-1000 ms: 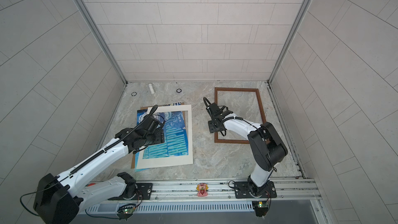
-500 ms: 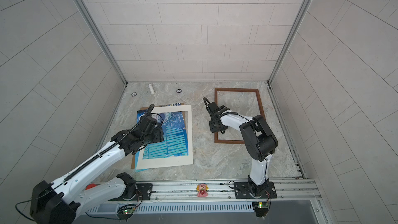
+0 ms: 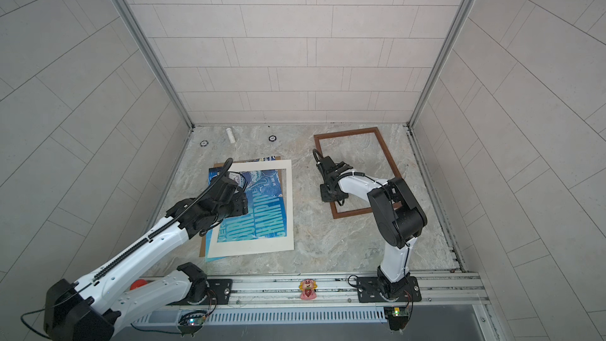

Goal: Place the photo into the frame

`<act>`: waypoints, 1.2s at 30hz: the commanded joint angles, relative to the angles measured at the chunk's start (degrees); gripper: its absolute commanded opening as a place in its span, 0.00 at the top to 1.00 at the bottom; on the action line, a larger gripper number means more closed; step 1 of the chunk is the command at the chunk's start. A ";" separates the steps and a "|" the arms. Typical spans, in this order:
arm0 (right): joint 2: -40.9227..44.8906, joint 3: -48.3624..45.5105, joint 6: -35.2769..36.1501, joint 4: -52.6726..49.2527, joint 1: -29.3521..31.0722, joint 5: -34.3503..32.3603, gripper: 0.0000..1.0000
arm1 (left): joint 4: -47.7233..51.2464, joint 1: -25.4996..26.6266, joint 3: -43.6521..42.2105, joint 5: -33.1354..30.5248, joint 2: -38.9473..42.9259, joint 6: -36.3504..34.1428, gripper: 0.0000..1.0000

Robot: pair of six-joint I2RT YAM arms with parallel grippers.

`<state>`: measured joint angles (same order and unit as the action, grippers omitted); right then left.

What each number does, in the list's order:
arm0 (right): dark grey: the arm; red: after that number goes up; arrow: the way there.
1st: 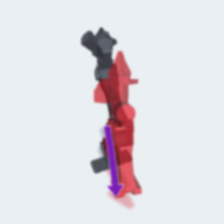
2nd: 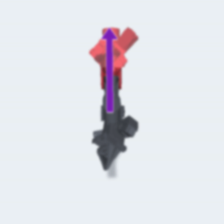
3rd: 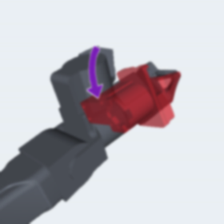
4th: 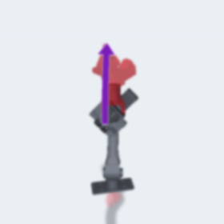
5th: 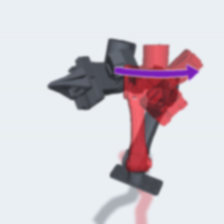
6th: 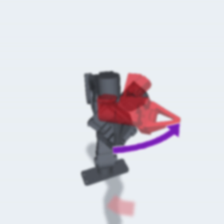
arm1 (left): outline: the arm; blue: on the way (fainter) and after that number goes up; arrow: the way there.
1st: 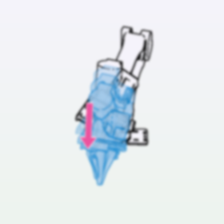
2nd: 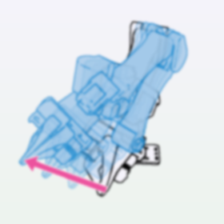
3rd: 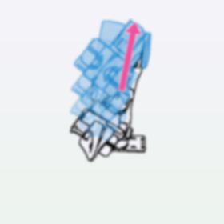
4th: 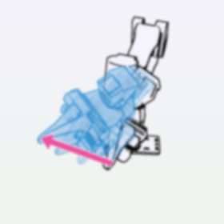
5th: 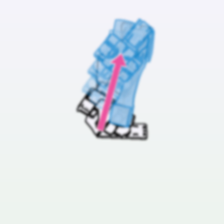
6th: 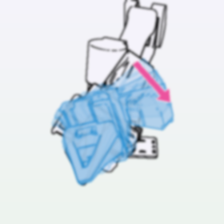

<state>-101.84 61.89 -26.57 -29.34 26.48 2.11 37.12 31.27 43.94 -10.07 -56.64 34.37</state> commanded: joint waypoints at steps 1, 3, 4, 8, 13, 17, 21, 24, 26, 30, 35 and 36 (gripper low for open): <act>4.17 -4.55 -5.53 -2.99 0.33 5.08 0.92 | 0.31 0.13 -0.18 -1.12 1.06 -1.19 0.22; 7.11 -7.30 -8.80 -1.84 0.56 7.39 0.95 | 0.32 0.15 0.00 -0.68 1.01 -1.44 0.22; 8.40 -8.52 -10.54 -1.60 0.82 8.26 0.95 | 0.32 0.20 0.09 -0.46 1.12 -1.66 0.22; 12.47 -11.69 -16.45 -1.38 3.85 10.92 0.95 | 0.65 0.15 -0.39 -0.03 1.70 -2.09 0.21; 14.84 -11.88 -20.95 -4.01 11.11 10.96 0.94 | -0.01 0.14 -1.38 1.50 3.05 -2.06 0.22; 16.49 -15.56 -28.79 0.37 15.74 13.07 0.93 | -0.03 0.18 -1.58 2.67 3.22 -2.03 0.22; 17.48 -16.72 -34.33 2.93 19.13 12.18 0.92 | 0.54 0.20 -1.23 3.69 2.86 -1.93 0.22; 18.21 -17.97 -38.32 5.52 20.90 11.61 0.92 | 1.02 0.20 -0.94 4.27 2.86 -2.03 0.22; 18.13 -18.55 -40.23 7.35 21.98 11.78 0.92 | 1.12 0.13 -1.02 4.67 2.92 -2.08 0.22; 16.16 -15.90 -38.08 4.78 23.73 11.09 0.91 | 1.01 0.17 -1.29 6.39 2.46 -2.03 0.23; 15.66 -12.68 -34.17 0.49 25.21 9.03 0.90 | 1.00 0.19 -0.91 7.16 1.66 -2.03 0.23; 15.11 -10.96 -32.42 -1.69 25.71 7.77 0.89 | 1.01 0.19 -0.82 7.10 1.62 -2.03 0.23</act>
<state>-85.80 47.53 -60.60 -28.88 51.11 11.07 37.15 31.27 43.03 -3.53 -54.87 32.95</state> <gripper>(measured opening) 0.150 0.769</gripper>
